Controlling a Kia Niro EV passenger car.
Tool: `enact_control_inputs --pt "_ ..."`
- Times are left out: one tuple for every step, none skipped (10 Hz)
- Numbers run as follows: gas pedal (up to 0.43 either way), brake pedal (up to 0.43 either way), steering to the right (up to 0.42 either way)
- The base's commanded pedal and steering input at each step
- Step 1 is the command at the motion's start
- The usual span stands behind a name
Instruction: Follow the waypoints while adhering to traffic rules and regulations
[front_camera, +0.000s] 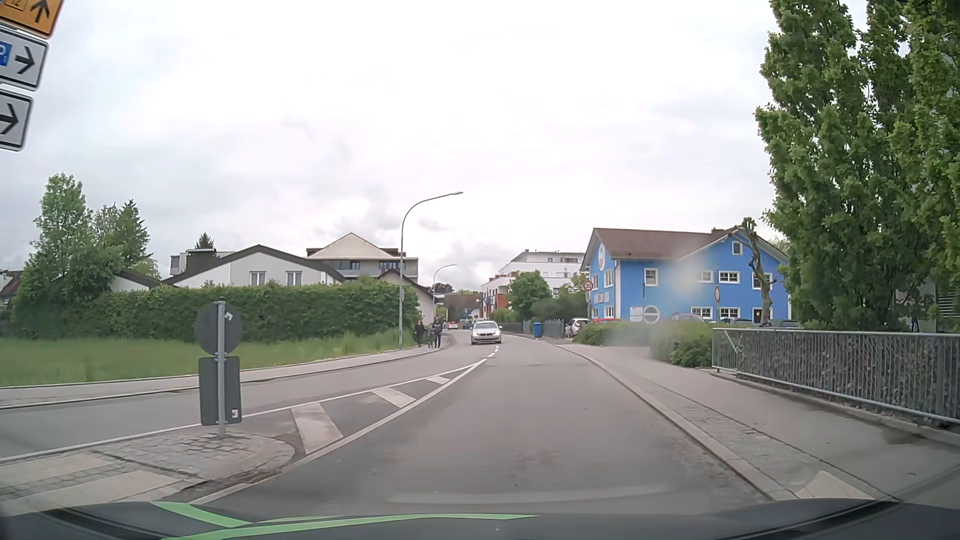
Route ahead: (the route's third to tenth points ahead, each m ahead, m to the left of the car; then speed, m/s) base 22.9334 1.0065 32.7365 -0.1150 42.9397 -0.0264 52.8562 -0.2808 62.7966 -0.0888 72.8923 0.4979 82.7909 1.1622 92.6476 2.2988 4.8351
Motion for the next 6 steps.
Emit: enact_control_inputs --pt "0.130 0.000 0.073" --pt "0.130 0.000 0.074" --pt "0.130 0.000 0.074" --pt "0.130 0.000 0.074" --pt "0.130 0.000 0.074" --pt "0.130 0.000 0.074"
